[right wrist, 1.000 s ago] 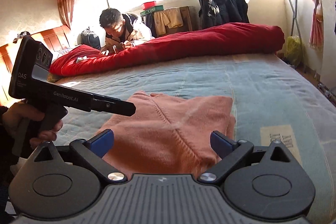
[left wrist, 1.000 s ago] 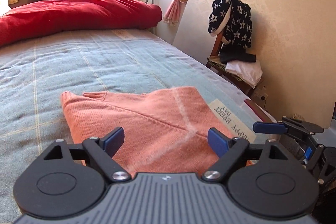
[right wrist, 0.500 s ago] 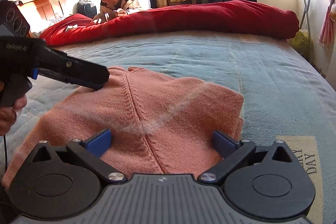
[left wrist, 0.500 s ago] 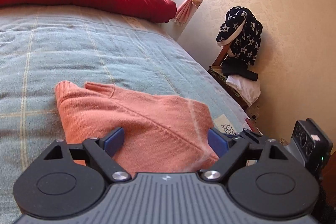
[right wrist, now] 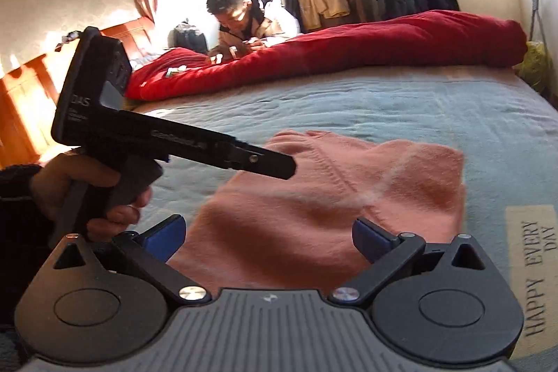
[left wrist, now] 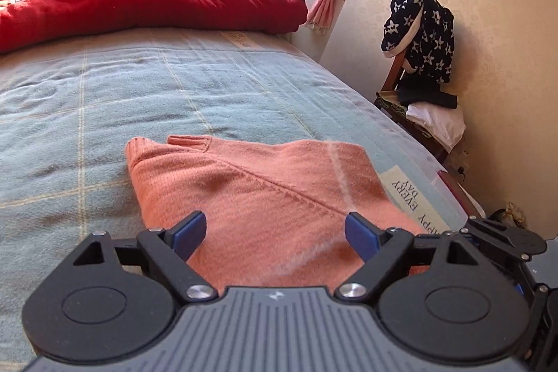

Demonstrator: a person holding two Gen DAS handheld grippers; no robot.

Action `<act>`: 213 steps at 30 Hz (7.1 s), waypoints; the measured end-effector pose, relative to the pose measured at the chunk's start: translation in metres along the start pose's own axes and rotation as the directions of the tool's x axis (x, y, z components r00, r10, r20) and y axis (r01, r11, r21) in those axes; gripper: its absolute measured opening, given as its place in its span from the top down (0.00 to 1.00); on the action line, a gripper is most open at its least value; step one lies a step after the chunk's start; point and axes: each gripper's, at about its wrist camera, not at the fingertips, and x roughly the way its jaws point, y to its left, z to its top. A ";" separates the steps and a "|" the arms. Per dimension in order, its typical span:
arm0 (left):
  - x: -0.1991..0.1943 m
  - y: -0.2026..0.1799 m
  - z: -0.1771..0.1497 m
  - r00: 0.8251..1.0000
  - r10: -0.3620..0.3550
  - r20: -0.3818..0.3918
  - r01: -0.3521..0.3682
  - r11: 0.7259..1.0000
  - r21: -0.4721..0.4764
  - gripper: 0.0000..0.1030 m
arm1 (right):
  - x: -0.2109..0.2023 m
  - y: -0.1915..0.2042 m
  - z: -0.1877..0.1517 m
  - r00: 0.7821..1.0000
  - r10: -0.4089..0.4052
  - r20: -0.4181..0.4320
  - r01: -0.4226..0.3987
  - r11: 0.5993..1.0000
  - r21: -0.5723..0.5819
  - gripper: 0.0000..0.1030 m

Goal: Fold clothes
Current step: 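Move both open grippers to one end of the folded sweater, then roll both grippers sideways and close them on the sweater's end, then lift the gripped end with both grippers and fold it over the sweater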

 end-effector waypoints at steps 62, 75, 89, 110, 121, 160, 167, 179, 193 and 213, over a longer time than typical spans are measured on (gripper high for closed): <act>0.023 0.008 -0.010 0.985 -0.170 -0.015 0.168 0.982 -0.090 0.01 | 0.013 -0.061 -0.014 0.981 -0.196 0.009 0.192 0.969 0.158 0.00; -0.020 0.003 -0.021 0.989 -0.145 0.013 0.145 0.979 -0.141 0.01 | 0.015 -0.056 -0.014 0.975 -0.223 0.006 0.220 0.966 0.138 0.00; -0.053 0.022 -0.017 0.996 -0.043 0.076 0.056 0.982 -0.179 0.01 | 0.044 -0.074 0.058 0.992 -0.125 -0.018 0.127 0.987 0.094 0.00; -0.053 0.018 -0.029 0.995 -0.081 0.064 0.091 0.980 -0.179 0.01 | 0.014 -0.075 0.009 0.995 -0.067 -0.068 0.083 0.960 0.268 0.00; -0.056 0.040 -0.040 0.991 -0.107 0.079 0.126 0.947 -0.294 0.01 | -0.037 -0.111 0.001 0.999 -0.045 -0.013 0.046 0.894 0.446 0.00; 0.077 0.103 -0.031 0.881 -0.471 -0.050 0.352 0.722 -0.596 0.01 | 0.040 -0.185 -0.021 0.961 0.274 -0.046 -0.170 0.713 0.681 0.00; 0.088 0.102 -0.020 0.877 -0.477 -0.065 0.358 0.736 -0.575 0.01 | 0.063 -0.197 -0.008 0.963 0.270 -0.024 -0.172 0.679 0.714 0.00; 0.083 0.111 -0.025 0.873 -0.487 -0.040 0.377 0.723 -0.579 0.01 | 0.054 -0.200 -0.018 0.941 0.339 0.012 -0.237 0.634 0.736 0.00; 0.070 0.099 -0.014 0.900 -0.428 -0.076 0.309 0.752 -0.582 0.02 | 0.056 -0.177 -0.004 0.963 0.268 -0.026 -0.170 0.681 0.712 0.00; 0.046 0.083 0.003 0.898 -0.438 -0.048 0.343 0.762 -0.549 0.03 | 0.047 -0.148 0.019 0.963 0.270 -0.019 -0.183 0.702 0.689 0.00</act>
